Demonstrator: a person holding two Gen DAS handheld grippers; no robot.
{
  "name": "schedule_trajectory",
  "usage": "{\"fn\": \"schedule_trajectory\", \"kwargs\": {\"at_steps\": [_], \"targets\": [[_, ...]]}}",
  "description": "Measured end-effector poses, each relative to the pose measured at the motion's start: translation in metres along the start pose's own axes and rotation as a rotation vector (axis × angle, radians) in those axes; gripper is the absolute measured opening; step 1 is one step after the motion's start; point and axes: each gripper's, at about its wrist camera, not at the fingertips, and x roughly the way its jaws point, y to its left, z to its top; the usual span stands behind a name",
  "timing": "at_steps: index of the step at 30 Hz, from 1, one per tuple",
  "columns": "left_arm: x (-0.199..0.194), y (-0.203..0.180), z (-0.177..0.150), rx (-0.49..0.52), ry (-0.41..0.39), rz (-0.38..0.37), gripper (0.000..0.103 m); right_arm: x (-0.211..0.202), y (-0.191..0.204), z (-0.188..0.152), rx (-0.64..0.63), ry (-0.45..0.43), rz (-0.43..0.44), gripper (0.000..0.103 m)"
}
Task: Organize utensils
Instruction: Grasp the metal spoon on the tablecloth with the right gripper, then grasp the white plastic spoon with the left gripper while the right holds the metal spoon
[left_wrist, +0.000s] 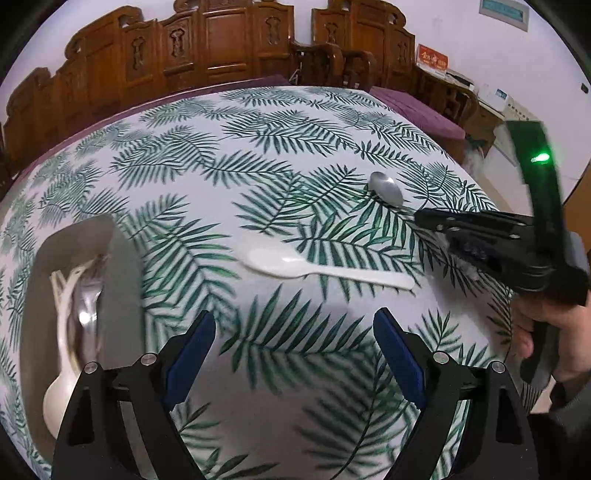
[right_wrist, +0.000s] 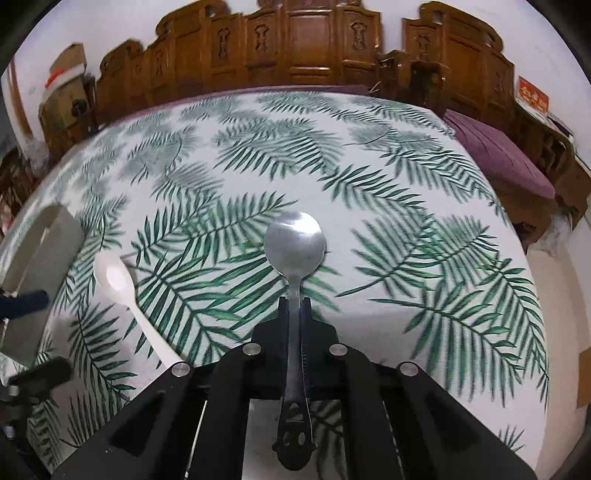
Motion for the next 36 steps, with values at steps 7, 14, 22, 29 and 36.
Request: {"fn": "schedule_trajectory", "kwargs": {"at_steps": [7, 14, 22, 29, 36], "targets": [[0.026, -0.012, 0.019, -0.052, 0.023, -0.01, 0.084, -0.006, -0.028, -0.002, 0.072, -0.02, 0.007, 0.007], [0.057, -0.009, 0.03, -0.138, 0.098, -0.039, 0.084, -0.008, -0.027, -0.003, 0.077, -0.027, 0.023, 0.007], [0.071, -0.022, 0.043, -0.097, 0.119, 0.028, 0.084, -0.008, -0.024, -0.001, 0.072, -0.03, 0.032, 0.007], [0.073, -0.029, 0.045, -0.014, 0.116, 0.093, 0.067, -0.009, -0.027, -0.002, 0.084, -0.033, 0.038, 0.007], [0.058, -0.023, 0.033, 0.006, 0.109, 0.06, 0.028, -0.01, -0.024, -0.002, 0.075, -0.032, 0.043, 0.007]]}}
